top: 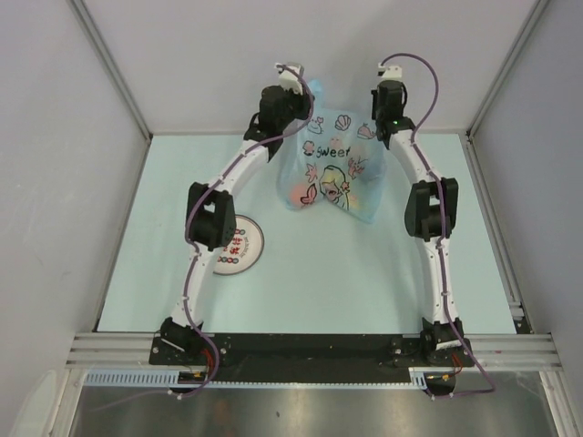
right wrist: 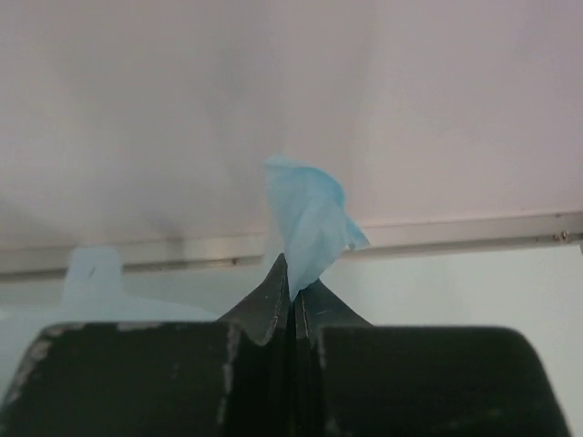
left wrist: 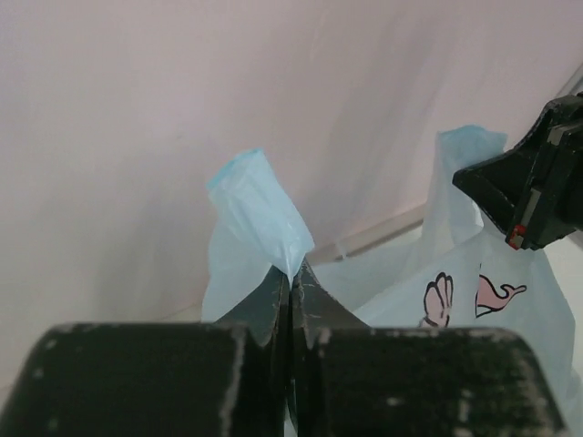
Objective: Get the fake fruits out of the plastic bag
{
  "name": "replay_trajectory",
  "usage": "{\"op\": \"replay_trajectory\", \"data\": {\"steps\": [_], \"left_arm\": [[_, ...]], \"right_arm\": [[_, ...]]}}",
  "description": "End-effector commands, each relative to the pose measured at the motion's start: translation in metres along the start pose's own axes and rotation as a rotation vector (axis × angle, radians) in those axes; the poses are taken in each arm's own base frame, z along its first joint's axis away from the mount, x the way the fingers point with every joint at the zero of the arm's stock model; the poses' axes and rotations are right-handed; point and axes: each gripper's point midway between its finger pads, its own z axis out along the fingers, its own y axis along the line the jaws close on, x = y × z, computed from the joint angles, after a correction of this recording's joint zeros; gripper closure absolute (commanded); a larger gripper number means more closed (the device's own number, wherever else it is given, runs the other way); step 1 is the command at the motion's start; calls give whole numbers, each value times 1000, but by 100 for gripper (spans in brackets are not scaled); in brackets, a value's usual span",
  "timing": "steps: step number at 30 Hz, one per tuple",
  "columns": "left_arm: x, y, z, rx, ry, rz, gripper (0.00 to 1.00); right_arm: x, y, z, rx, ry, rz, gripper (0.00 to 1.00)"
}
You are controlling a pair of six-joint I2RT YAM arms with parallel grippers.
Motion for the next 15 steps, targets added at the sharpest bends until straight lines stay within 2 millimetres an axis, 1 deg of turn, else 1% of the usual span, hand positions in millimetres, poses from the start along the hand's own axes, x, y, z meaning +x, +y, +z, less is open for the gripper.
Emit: {"op": "replay_trajectory", "data": {"steps": [1, 2, 3, 4, 5, 6, 7, 8, 9, 10, 11, 12, 13, 14, 15], "left_arm": [[-113, -2, -9, -43, -288, 97, 100], [-127, -4, -13, -45, -321, 116, 100], [-150, -9, -19, -34, -374, 134, 100], [-169, -20, -26, 2, -411, 154, 100], [-184, -26, -32, 16, -441, 175, 100], [-199, -33, -39, 36, -472, 188, 100], [-211, -44, -45, 57, -492, 201, 100], [-231, -56, -58, 88, -522, 226, 100], [-232, -63, -62, 106, -508, 227, 100], [-234, -67, -68, 121, -499, 228, 100], [-260, -85, -93, 179, -525, 233, 100], [-228, -83, -89, 194, -443, 222, 100], [-221, -87, -96, 214, -419, 220, 100], [-251, -99, -130, 238, -468, 221, 100], [-201, -92, -127, 239, -357, 195, 100]], "right_arm": [[-111, -28, -24, -31, -241, 108, 100], [-134, -37, -35, -29, -288, 110, 100], [-155, -43, -45, -27, -343, 118, 100], [-169, -47, -52, -32, -376, 121, 100], [-194, -58, -70, -26, -419, 116, 100], [-216, -62, -82, -28, -484, 119, 100], [-223, -64, -90, -33, -499, 107, 100], [-232, -67, -99, -31, -512, 100, 100], [-251, -74, -122, -25, -544, 97, 100], [-233, -73, -120, -27, -493, 87, 100], [-232, -75, -128, -25, -488, 85, 100], [-255, -85, -163, -21, -533, 89, 100], [-246, -86, -169, -21, -512, 81, 100], [-217, -84, -165, -26, -440, 58, 100], [-228, -91, -194, -24, -459, 52, 100]]}}
